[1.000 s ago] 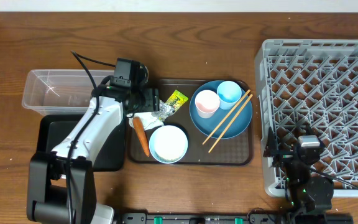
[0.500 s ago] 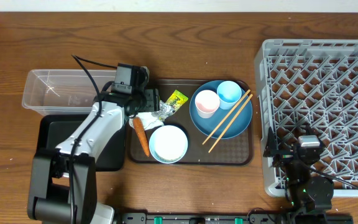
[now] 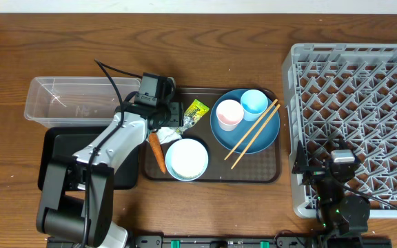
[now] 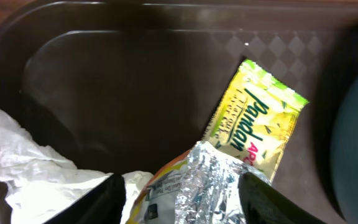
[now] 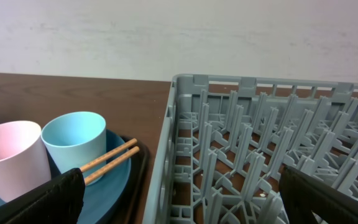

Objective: Sort waste into correct bins and load items into the dishwasher rack
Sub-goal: 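Lower the left gripper and grasp the foil wrapper with yellow packet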

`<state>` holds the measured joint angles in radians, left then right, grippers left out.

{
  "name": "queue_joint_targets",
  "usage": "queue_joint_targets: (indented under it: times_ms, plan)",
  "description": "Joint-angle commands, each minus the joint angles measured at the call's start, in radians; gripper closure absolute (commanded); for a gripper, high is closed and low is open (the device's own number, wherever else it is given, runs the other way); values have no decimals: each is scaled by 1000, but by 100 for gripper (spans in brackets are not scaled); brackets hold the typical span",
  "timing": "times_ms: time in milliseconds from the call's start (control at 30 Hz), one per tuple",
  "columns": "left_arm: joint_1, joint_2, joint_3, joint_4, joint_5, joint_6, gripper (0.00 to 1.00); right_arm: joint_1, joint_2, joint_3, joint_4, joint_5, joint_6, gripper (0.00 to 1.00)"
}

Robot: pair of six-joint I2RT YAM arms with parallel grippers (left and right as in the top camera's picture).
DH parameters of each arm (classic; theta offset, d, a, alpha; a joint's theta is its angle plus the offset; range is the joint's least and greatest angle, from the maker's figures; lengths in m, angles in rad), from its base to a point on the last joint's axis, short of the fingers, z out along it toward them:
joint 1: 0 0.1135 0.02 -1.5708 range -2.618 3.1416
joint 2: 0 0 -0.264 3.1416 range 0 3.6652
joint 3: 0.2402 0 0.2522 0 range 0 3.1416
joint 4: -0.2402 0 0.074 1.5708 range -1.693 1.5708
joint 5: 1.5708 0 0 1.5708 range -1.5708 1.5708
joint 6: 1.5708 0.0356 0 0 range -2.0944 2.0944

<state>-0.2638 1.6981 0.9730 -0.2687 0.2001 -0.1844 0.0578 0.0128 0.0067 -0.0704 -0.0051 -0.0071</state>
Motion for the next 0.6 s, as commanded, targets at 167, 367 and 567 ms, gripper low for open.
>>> queue_joint_targets:
  times_ms: [167, 367, 567]
  plan:
    - [3, 4, -11, -2, -37, 6, 61, -11, 0, -1, -4, -3, 13, 1]
    - [3, 4, -11, -40, -37, 7, 61, -11, 0, -1, -4, -3, 13, 1]
    - [5, 4, -11, -39, -64, 6, 74, -11, 0, -1, -4, -3, 13, 1]
